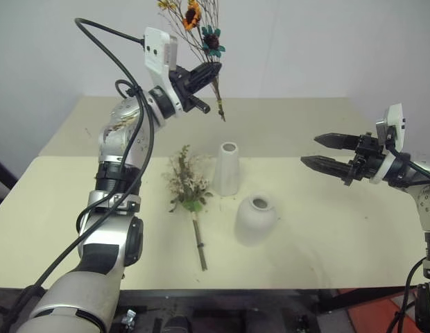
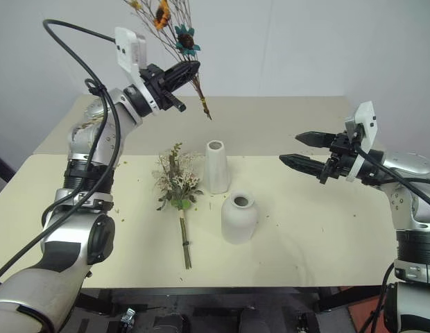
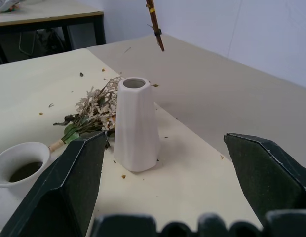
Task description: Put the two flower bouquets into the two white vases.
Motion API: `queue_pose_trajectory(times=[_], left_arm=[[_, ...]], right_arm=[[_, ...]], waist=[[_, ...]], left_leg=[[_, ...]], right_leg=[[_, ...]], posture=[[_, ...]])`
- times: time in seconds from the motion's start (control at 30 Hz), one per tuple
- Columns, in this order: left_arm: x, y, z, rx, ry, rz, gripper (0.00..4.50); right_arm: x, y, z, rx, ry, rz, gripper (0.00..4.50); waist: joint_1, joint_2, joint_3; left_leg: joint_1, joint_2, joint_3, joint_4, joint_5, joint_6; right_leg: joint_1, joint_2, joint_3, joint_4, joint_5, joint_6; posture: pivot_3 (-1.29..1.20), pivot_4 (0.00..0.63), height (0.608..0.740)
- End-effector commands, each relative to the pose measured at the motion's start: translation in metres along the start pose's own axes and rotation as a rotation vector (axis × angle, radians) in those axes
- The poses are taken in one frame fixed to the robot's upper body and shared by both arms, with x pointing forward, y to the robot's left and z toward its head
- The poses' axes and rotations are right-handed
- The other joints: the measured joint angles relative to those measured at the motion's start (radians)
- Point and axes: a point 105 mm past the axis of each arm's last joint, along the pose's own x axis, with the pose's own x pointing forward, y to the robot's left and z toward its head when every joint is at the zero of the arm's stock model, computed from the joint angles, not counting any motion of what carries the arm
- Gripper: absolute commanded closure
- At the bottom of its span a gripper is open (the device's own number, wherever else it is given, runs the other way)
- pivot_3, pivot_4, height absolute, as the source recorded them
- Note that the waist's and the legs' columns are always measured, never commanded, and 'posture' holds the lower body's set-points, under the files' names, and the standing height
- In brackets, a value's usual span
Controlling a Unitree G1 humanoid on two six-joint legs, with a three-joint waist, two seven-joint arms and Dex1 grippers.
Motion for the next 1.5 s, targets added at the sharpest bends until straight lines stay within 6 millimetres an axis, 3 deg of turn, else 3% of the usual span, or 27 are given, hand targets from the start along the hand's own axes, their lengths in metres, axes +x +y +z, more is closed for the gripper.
queue_pose_trajectory(times=[0.03,0.3,0.67,0.97,1.13,1.5], left_arm=[[0.011,-0.008,0.016,0.029,-0.051,-0.048,4.48],[0.018,-0.023,-0.001,0.042,0.0,-0.139,4.48],[0.012,-0.027,-0.006,0.046,0.136,-0.231,4.48],[0.018,-0.021,0.011,0.035,0.091,-0.201,4.48],[0.016,-0.022,0.014,0.011,0.154,-0.24,4.48],[0.011,-0.025,0.002,0.026,0.244,-0.27,4.48]], right_arm=[[-0.001,0.001,0.014,-0.037,-0.028,-0.002,0.0],[-0.001,0.005,0.014,-0.036,-0.041,-0.012,0.0],[-0.002,0.006,0.013,-0.038,-0.056,-0.026,0.0],[0.0,0.007,0.011,-0.031,-0.074,-0.024,0.0],[0.0,0.008,0.01,-0.028,-0.078,-0.026,0.0],[0.002,0.009,0.007,-0.024,-0.087,-0.027,0.0]], waist=[[0.0,0.0,0.0],[0.0,0.0,0.0],[0.001,0.0,0.0],[0.0,0.0,0.0],[0.0,0.0,0.0],[-0.001,0.0,0.0]], left_leg=[[0.0,0.0,0.0,0.0,0.0,0.0],[0.0,0.0,0.0,0.0,0.0,0.0],[0.0,0.0,0.0,0.0,0.0,0.0],[0.0,0.0,0.0,0.0,0.0,0.0],[0.0,0.0,0.0,0.0,0.0,0.0],[-0.001,0.0,0.0,0.0,0.0,0.0]], right_leg=[[0.0,0.0,0.0,0.0,-0.001,0.002],[0.0,0.0,0.0,0.0,-0.003,0.006],[0.0,0.0,0.0,0.0,-0.004,0.006],[0.0,0.0,0.0,0.0,-0.004,0.007],[-0.001,0.0,0.0,0.0,-0.004,0.007],[-0.001,0.0,0.0,0.0,-0.004,0.007]], posture=[[0.0,0.15,0.74],[0.0,0.15,0.74],[0.0,0.15,0.74],[0.0,0.15,0.74],[0.0,0.15,0.74],[0.0,0.15,0.74]])
